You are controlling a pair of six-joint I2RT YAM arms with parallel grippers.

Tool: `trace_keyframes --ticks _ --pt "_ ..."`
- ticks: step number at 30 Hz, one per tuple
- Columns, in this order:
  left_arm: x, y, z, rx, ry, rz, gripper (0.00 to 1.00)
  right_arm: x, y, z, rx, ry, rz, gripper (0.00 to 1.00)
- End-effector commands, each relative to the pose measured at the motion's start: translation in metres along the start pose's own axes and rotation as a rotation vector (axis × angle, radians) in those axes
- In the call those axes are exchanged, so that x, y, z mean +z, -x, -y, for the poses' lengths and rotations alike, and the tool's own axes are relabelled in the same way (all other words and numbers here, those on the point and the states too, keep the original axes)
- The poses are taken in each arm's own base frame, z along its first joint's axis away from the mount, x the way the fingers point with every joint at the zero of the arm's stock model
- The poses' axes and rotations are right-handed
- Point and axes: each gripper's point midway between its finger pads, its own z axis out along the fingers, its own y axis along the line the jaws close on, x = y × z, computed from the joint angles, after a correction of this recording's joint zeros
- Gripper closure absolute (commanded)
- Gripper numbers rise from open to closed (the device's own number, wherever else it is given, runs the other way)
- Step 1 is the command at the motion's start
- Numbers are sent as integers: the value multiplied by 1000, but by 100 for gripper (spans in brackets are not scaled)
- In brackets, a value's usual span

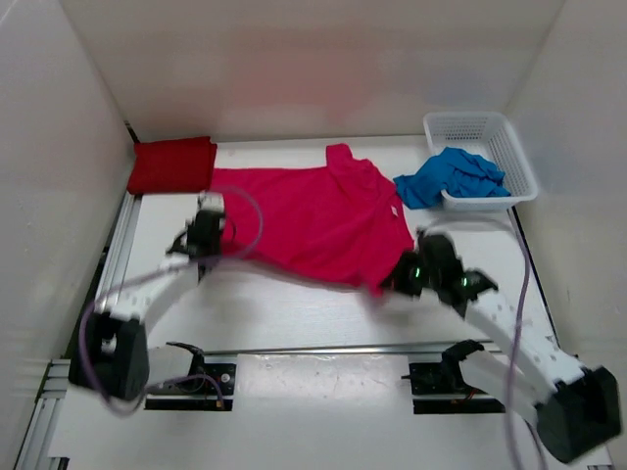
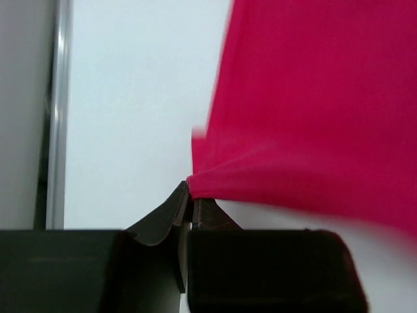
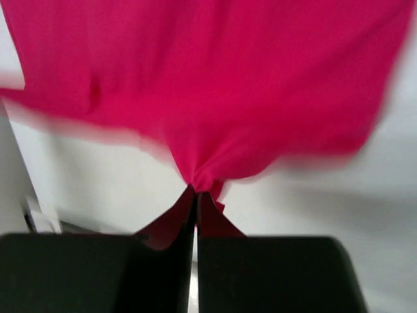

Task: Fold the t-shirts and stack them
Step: Flatten out the tshirt

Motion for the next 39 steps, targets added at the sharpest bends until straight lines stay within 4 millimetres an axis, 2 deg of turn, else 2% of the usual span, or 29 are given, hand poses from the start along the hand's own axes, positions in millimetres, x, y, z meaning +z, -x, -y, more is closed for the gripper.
trace_keyframes --ticks 1,2,3,4,5,7,10,11,12,14,15,17,18,20,23,27,29,31,33,34,35,39 --pt "-26 -115 -30 77 79 -124 85 -6 -103 36 24 -77 -178 100" --pt "-26 -136 -32 99 91 -155 85 -11 -97 32 21 -65 -151 100" --pt "-29 -146 -34 114 91 -177 85 -14 -96 32 -18 -68 -155 100" --pt "-31 -154 -36 115 102 -176 85 -17 -89 25 -28 -46 -141 100" --pt "-33 -161 -38 123 102 -187 85 -18 -92 24 -49 -42 -166 100" --pt "-36 -168 -37 131 86 -202 85 -20 -95 25 -95 -57 -206 100" --pt "-38 -176 -33 141 57 -223 84 -10 -90 27 -128 -110 -240 100" --pt "-38 -165 -33 131 57 -208 84 -9 -80 16 -147 -88 -222 100" --pt "-38 -164 -32 135 45 -218 84 -7 -75 10 -165 -79 -216 100" --pt "-37 -155 -29 130 34 -212 84 -1 -63 5 -207 -98 -207 100" --pt "-38 -141 -29 115 34 -189 84 1 -48 -3 -204 -95 -183 100" --pt "-37 -129 -29 98 22 -185 84 3 -32 -9 -223 -94 -160 100" --pt "-36 -116 -29 80 15 -173 84 5 -23 -16 -213 -76 -166 100" --pt "-35 -102 -29 59 8 -158 84 8 -13 -18 -216 -76 -163 100" --pt "-39 -91 -27 63 -16 -168 84 8 -9 -15 -213 -98 -189 100" --pt "-39 -114 -30 79 -14 -234 84 3 -30 3 -196 -117 -223 100" --pt "-44 -131 -32 98 -15 -268 84 0 -50 19 -174 -132 -273 100" --pt "-51 -141 -35 105 -15 -280 84 -9 -69 29 -163 -127 -313 100" --pt "-56 -145 -38 113 -16 -295 84 -21 -90 30 -138 -103 -371 100" --pt "-60 -151 -40 125 -16 -316 84 -24 -97 34 -120 -106 -389 100" --pt "-62 -156 -41 130 -16 -325 84 -26 -113 43 -110 -118 -430 100" --pt "-63 -170 -43 148 -8 -354 84 -39 -136 48 -81 -93 -485 100"
